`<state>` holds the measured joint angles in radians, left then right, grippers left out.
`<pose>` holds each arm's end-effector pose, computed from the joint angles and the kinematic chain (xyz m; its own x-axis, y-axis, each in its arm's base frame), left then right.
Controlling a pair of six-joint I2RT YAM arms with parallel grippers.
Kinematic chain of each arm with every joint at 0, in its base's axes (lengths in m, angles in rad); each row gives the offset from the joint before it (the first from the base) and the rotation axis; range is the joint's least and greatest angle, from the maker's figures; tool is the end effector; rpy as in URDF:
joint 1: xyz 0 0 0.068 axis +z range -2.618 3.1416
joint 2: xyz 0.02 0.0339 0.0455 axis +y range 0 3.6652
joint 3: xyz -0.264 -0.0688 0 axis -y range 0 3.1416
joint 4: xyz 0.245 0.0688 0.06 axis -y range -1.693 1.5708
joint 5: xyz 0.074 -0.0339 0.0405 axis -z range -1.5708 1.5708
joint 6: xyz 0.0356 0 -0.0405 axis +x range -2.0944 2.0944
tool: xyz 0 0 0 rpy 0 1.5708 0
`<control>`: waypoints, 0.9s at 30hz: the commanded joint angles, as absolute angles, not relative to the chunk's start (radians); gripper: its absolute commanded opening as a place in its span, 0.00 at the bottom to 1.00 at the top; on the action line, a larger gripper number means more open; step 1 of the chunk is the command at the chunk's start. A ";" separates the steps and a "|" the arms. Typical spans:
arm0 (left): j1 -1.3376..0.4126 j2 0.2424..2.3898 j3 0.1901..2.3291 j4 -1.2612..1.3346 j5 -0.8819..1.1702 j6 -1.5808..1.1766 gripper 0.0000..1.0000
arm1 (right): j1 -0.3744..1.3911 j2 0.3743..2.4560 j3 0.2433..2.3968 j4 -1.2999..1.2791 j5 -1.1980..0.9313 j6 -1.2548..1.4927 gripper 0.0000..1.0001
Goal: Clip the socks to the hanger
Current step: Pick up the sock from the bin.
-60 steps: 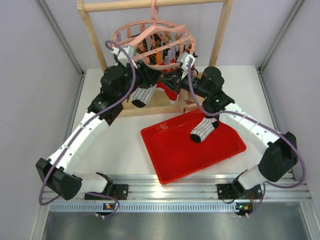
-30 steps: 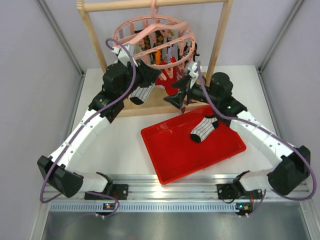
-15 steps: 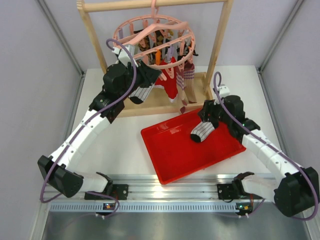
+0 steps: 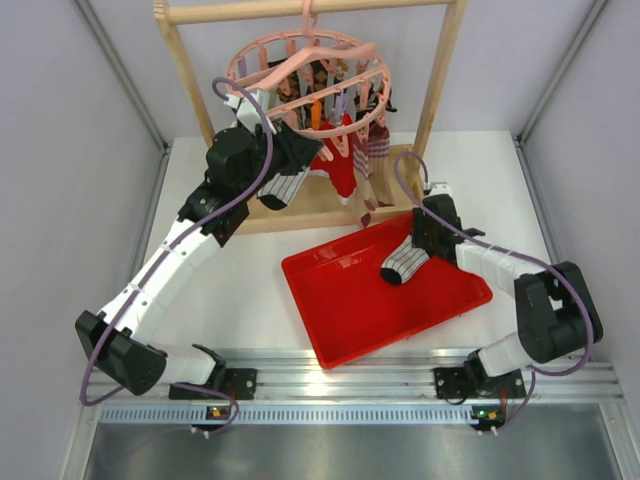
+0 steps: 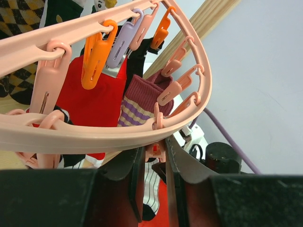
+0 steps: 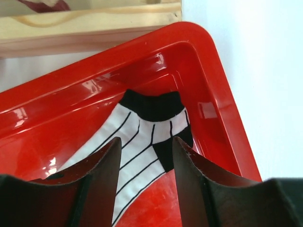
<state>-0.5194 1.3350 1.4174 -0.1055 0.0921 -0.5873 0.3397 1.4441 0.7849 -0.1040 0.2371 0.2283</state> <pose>0.2649 -0.1552 0.4476 -0.3348 -0.4442 -0.8310 0.4668 0.6880 -0.5557 0.2814 0.0906 0.1977 -0.6719 -0.0041 -0.7406 -0.0121 0.9999 0.0054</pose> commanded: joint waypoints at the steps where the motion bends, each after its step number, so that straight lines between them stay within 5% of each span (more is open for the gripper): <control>1: -0.509 1.325 1.413 -0.037 0.084 -0.577 0.00 | 0.322 1.494 0.827 -0.047 0.269 0.209 0.46; 15: -0.503 1.325 1.410 -0.040 0.087 -0.574 0.00 | 0.321 1.755 1.038 -0.284 0.238 0.212 0.49; 22: -0.500 1.324 1.411 -0.051 0.087 -0.568 0.00 | 0.322 1.720 1.014 -0.296 0.158 0.201 0.01; 27: -0.499 1.318 1.394 -0.046 0.103 -0.575 0.00 | 0.307 1.492 0.882 -0.141 -0.189 0.121 0.00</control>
